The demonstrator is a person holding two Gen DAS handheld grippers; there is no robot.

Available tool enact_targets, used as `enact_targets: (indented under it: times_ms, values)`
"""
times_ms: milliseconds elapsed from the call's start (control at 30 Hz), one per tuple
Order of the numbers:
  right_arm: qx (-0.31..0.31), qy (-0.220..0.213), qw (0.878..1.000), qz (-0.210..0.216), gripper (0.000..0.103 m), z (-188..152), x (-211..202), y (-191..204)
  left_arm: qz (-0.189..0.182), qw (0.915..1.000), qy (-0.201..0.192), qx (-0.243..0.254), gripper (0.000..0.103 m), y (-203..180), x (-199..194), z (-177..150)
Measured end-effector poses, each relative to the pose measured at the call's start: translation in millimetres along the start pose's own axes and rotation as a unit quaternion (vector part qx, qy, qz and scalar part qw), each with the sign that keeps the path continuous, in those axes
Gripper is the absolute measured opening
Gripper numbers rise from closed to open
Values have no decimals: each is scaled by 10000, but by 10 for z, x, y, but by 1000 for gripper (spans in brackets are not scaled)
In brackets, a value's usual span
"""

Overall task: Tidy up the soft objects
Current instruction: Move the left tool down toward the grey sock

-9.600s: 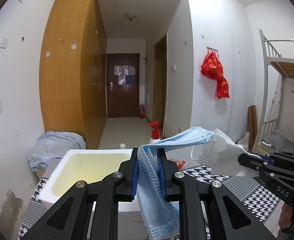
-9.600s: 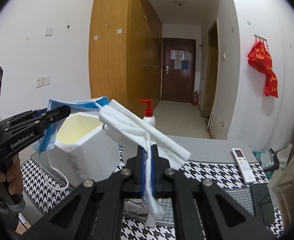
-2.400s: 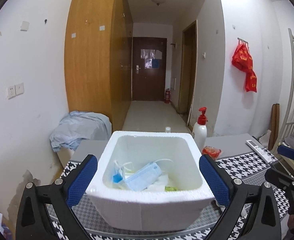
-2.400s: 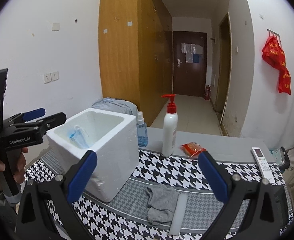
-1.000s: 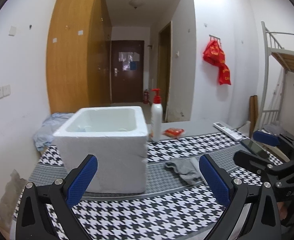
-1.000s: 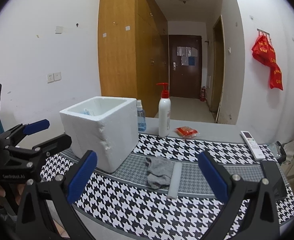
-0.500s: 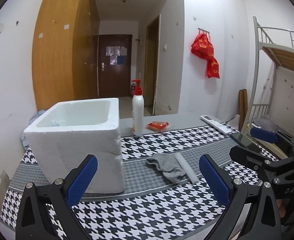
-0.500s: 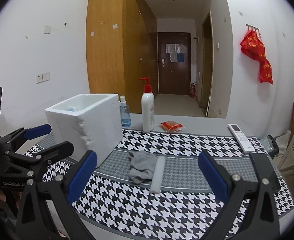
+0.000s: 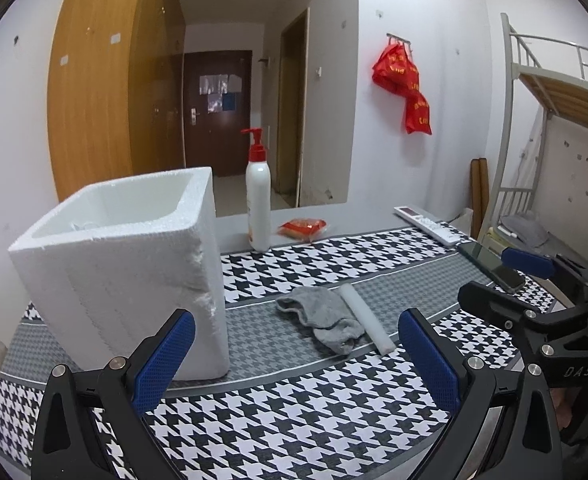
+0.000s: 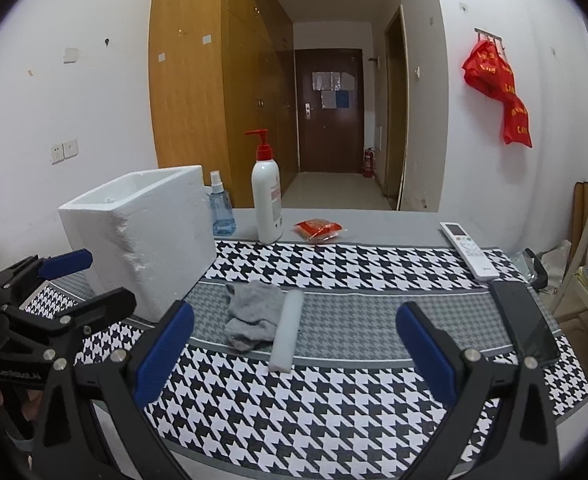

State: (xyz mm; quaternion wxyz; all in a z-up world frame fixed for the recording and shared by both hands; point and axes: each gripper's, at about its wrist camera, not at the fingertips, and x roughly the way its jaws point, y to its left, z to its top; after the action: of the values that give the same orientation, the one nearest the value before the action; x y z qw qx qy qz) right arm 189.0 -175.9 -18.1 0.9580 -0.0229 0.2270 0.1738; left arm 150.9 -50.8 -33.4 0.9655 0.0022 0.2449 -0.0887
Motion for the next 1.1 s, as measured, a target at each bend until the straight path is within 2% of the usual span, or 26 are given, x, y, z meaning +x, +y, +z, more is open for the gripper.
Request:
enact_targets:
  times_ms: [300, 533, 900, 1100]
  values:
    - [9, 210, 9998, -10, 102, -59, 155, -36, -74, 9996, 276, 91, 102, -11, 213, -69]
    - [166, 446, 9988, -124, 102, -166, 312, -144, 32, 9989, 433, 191, 102, 20, 362, -92]
    - [307, 637, 9974, -158, 102, -222, 466, -255, -63, 9973, 676, 265, 102, 18, 588, -88]
    - [183, 655, 9975, -167, 102, -247, 494, -252, -194, 9954, 902, 250, 102, 6, 756, -86]
